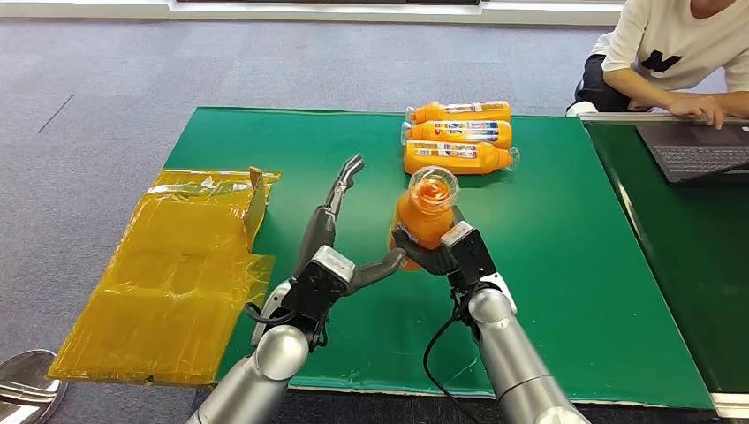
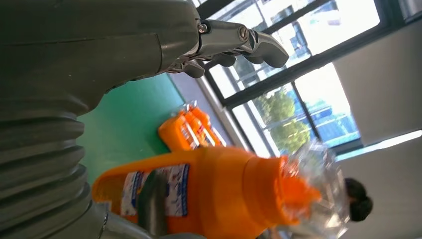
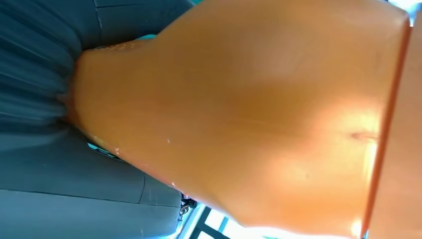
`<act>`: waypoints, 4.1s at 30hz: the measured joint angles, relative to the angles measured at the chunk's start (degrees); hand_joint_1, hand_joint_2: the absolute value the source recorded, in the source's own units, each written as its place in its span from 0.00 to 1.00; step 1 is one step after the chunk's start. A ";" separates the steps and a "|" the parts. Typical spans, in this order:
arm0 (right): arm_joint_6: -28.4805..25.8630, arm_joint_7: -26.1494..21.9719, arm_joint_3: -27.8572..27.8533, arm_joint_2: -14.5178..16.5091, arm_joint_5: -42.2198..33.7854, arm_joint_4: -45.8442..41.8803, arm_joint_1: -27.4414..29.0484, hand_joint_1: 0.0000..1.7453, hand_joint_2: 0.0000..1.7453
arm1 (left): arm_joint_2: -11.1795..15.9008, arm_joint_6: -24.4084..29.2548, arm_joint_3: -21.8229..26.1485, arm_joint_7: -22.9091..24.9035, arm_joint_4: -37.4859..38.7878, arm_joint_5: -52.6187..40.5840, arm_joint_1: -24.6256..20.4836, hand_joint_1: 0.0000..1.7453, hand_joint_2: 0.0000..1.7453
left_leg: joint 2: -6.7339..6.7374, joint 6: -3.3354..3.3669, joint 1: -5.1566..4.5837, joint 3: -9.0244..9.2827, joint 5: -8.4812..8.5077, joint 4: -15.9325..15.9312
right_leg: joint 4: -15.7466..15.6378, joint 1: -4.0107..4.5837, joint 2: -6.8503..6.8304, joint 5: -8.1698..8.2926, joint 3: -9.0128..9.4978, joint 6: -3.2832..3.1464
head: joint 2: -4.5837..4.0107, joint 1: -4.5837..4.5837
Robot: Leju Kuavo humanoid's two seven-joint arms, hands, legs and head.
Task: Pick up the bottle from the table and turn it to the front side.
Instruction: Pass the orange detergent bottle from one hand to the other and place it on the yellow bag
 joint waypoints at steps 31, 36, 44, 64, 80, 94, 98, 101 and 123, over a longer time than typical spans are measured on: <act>1.35 2.45 -0.10 1.37 0.05 1.55 -1.15 1.00 1.00 | -0.24 -11.75 -0.33 8.20 18.36 -3.55 0.66 0.00 1.00 | 0.00 0.00 0.00 -0.04 0.00 -0.01 | 0.00 0.00 0.03 0.00 -0.03 0.00 | 0.01 0.00; 2.48 0.91 -0.81 2.19 -4.63 2.40 0.23 1.00 1.00 | -0.31 -11.75 -0.30 8.19 18.64 -3.18 0.70 0.00 1.00 | 0.01 0.00 0.00 -0.04 0.00 -0.01 | 0.00 0.00 0.03 0.00 -0.03 0.00 | 0.02 0.00; 6.13 1.31 -2.15 3.53 -10.36 3.26 1.76 1.00 1.00 | -1.25 -11.48 0.41 8.17 19.14 -2.10 0.45 0.00 1.00 | 0.02 0.00 0.00 -0.04 0.00 -0.01 | 0.00 0.00 0.04 0.00 -0.04 0.00 | 0.01 0.02; 5.40 7.72 6.29 6.60 -10.12 -3.02 2.26 1.00 1.00 | -2.25 -7.90 6.21 7.87 19.39 1.02 -2.34 0.00 1.00 | -0.02 -0.02 0.02 -0.08 0.03 -0.02 | 0.05 0.02 0.03 0.00 -0.02 0.00 | 0.01 0.02; 3.68 9.41 11.26 6.52 -13.47 -3.37 -0.58 1.00 1.00 | -2.64 -8.01 9.33 7.47 21.66 1.71 -3.74 0.00 1.00 | -0.07 0.02 0.02 -0.10 0.07 -0.02 | 0.05 0.02 0.01 0.01 -0.02 0.00 | 0.00 0.01; 2.95 8.29 13.45 5.45 -18.62 -1.09 -2.27 1.00 1.00 | -4.57 -8.38 10.62 6.49 29.90 1.17 -7.21 0.40 1.00 | -0.16 0.01 0.02 -0.15 0.08 -0.01 | 0.06 0.02 -0.07 0.02 -0.02 0.01 | 0.00 0.01; 2.40 8.20 14.04 4.98 -19.09 -0.62 -2.68 1.00 1.00 | -5.10 -8.70 10.62 6.43 31.81 0.60 -8.13 1.00 1.00 | -0.19 0.01 0.02 -0.15 0.09 -0.01 | 0.06 0.02 -0.09 0.02 -0.02 0.01 | 0.02 0.02; 2.13 8.09 14.24 4.70 -19.34 -0.34 -2.76 1.00 1.00 | -5.42 -8.77 10.62 6.38 32.88 0.03 -8.56 1.00 1.00 | -0.20 0.00 0.02 -0.16 0.09 -0.01 | 0.06 0.02 -0.10 0.02 -0.02 0.01 | 0.01 0.02; 1.98 7.71 14.66 4.11 -19.67 -0.04 -2.94 1.00 1.00 | -5.84 -7.71 10.62 5.27 35.62 -3.18 -9.98 1.00 1.00 | -0.25 -0.01 0.02 -0.18 0.11 -0.01 | 0.06 0.02 -0.18 0.02 -0.03 0.01 | 0.01 0.02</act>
